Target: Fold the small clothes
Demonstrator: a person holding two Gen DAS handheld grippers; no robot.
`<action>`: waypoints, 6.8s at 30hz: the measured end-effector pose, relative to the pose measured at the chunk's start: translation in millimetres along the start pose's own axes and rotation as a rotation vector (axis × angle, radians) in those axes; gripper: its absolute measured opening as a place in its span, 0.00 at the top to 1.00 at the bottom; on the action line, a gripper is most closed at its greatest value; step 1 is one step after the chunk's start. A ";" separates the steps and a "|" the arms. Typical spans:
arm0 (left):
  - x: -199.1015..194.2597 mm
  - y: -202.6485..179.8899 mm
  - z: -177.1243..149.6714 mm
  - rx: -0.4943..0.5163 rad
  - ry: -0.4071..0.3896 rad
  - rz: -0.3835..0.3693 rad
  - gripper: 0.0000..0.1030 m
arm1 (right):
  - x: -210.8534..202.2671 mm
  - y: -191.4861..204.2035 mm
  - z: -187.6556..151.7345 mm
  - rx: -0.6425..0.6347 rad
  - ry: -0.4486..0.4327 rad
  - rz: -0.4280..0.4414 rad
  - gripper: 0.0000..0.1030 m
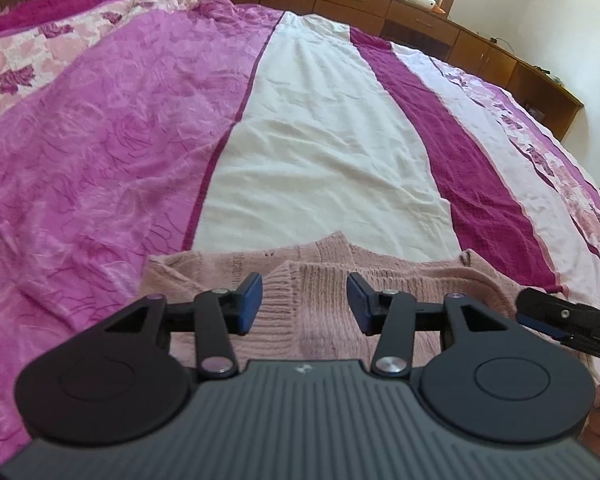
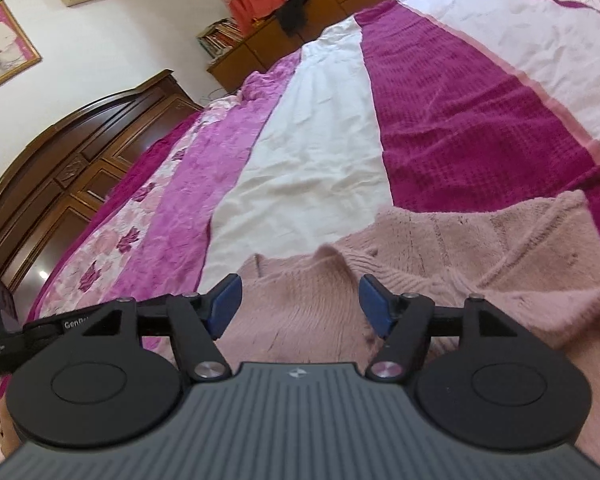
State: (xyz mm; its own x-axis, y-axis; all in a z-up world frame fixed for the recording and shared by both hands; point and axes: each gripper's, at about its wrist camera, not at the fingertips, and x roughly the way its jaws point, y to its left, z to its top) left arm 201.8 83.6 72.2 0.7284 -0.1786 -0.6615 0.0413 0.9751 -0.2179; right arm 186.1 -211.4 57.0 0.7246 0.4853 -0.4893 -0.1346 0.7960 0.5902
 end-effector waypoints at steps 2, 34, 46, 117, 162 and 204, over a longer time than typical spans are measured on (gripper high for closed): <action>-10.2 0.9 -1.3 0.010 -0.010 0.003 0.53 | -15.1 0.7 -3.9 -0.006 -0.018 0.001 0.30; -58.8 17.8 -62.8 0.156 0.033 0.079 0.52 | -103.3 -5.5 -94.7 -0.171 -0.069 -0.262 0.30; -44.5 -1.6 -73.7 0.304 0.025 0.095 0.52 | -99.2 3.9 -97.0 -0.273 -0.072 -0.315 0.30; -13.4 36.7 -34.9 0.191 0.020 0.197 0.76 | -45.4 -83.9 23.0 -0.164 -0.111 -0.444 0.33; -92.6 24.9 -94.5 0.023 0.132 0.172 0.66 | -125.7 -99.7 -77.4 0.234 -0.022 -0.046 0.18; -98.9 31.8 -95.3 0.033 0.137 0.189 0.66 | -123.0 -89.4 -80.1 0.225 -0.179 -0.126 0.65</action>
State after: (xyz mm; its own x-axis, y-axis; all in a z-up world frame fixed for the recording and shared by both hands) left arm 65.9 119.7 62.3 0.6257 -0.0068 -0.7801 -0.0632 0.9962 -0.0594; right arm 54.9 -313.3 13.0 0.8362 0.3009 -0.4585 0.1019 0.7362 0.6690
